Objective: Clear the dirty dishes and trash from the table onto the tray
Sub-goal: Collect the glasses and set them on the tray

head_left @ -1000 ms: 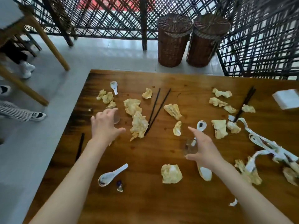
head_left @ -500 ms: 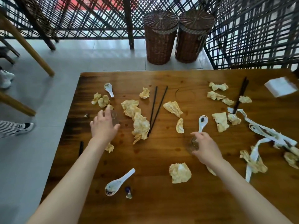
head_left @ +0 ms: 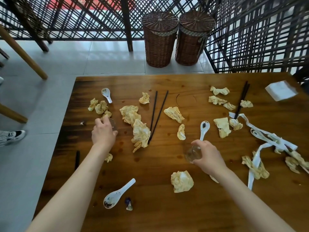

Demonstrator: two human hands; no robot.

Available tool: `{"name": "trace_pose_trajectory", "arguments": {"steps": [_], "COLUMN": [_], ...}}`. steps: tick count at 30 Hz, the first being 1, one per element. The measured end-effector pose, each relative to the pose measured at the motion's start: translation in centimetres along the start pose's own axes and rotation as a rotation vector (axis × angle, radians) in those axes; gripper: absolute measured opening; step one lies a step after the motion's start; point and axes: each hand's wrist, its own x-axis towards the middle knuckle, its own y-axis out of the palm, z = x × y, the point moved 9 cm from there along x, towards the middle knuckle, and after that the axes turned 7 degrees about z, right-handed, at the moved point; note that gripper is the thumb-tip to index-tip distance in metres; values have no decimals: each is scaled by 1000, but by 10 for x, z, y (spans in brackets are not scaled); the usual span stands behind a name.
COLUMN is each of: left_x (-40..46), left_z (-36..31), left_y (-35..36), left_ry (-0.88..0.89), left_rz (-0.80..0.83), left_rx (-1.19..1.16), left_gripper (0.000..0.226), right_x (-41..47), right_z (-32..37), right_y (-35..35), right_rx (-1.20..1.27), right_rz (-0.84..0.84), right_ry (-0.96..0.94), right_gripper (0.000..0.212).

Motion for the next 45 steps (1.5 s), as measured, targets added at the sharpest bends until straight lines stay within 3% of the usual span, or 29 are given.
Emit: {"name": "trace_pose_trajectory", "arguments": {"steps": [4, 7, 13, 21, 32, 45], "left_x": [-3, -9, -31, -84, -193, -333], "left_z": [6, 1, -51, -131, -269, -454], "left_y": [0, -11, -44, -49, -7, 97], "left_ry": [-47, -23, 170, 399, 561, 608], "left_rz": [0, -88, -214, -171, -94, -18], "left_rx": [-65, -58, -70, -106, -132, -169], "left_gripper": [61, 60, 66, 63, 58, 53], "right_x": [-2, -6, -24, -70, -136, -202], "right_z": [3, 4, -1, -40, -160, -363], "right_y": [-4, -8, -28, -68, -125, -205], "right_rx": [3, 14, 35, 118, 184, 231], "right_rz": [-12, -27, -75, -185, -263, -332], "right_ry": [-14, -18, -3, 74, 131, 115], "right_gripper": [60, 60, 60, 58, 59, 55]}}
